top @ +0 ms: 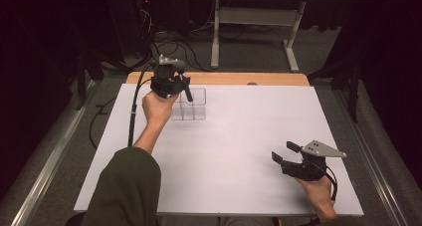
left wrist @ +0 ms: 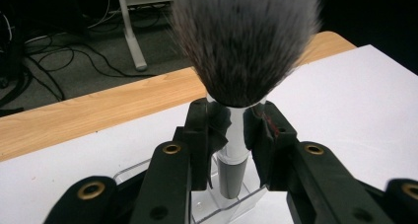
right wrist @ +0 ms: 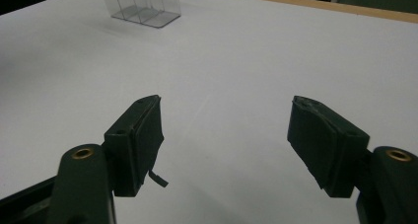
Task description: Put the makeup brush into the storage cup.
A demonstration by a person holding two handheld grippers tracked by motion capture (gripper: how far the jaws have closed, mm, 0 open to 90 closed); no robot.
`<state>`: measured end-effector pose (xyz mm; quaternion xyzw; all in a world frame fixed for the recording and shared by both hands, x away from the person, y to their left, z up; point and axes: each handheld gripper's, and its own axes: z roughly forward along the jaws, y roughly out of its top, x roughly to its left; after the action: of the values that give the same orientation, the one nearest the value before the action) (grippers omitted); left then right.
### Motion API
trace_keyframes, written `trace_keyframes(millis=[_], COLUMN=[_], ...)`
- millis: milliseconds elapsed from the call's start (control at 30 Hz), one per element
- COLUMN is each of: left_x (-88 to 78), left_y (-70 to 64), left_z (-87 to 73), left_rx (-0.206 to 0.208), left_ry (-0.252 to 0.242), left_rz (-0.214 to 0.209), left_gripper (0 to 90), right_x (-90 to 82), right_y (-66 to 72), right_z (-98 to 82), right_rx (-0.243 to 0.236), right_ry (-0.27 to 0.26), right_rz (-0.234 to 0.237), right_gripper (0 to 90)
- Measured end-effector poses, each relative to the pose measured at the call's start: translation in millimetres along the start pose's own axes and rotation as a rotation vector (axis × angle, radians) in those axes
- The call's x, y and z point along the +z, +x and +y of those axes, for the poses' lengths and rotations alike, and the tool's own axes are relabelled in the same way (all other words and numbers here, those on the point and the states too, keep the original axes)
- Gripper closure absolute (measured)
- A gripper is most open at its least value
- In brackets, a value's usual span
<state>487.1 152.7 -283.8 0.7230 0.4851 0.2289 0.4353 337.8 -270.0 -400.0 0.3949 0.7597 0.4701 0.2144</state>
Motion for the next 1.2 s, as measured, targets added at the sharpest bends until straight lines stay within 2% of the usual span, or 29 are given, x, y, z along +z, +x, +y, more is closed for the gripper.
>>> trace_keyframes(millis=[400, 667, 833, 1200], left_x=[5.4, 10.2, 11.8, 18.1], left_y=[2.5, 0.4, 1.3, 0.8], left_z=[-1.1, -2.2, -2.3, -4.3], left_rx=[-0.001, 0.021, 0.02, 0.023], left_ry=[0.018, 0.031, 0.044, 0.072], left_rz=[0.019, 0.029, 0.039, 0.037], left_gripper=[70.1, 70.1, 70.0, 69.9], right_x=[-0.2, 0.1, 0.5, 0.8], right_y=[-0.4, 0.0, -0.2, -0.1], right_z=[0.0, 0.0, 0.1, 0.0], right_rx=[0.003, 0.0, -0.002, -0.003], right_ry=[0.001, 0.0, 0.001, 0.005], right_rz=[0.001, 0.004, 0.006, 0.008], right_gripper=[31.3, 31.3, 31.3, 31.3])
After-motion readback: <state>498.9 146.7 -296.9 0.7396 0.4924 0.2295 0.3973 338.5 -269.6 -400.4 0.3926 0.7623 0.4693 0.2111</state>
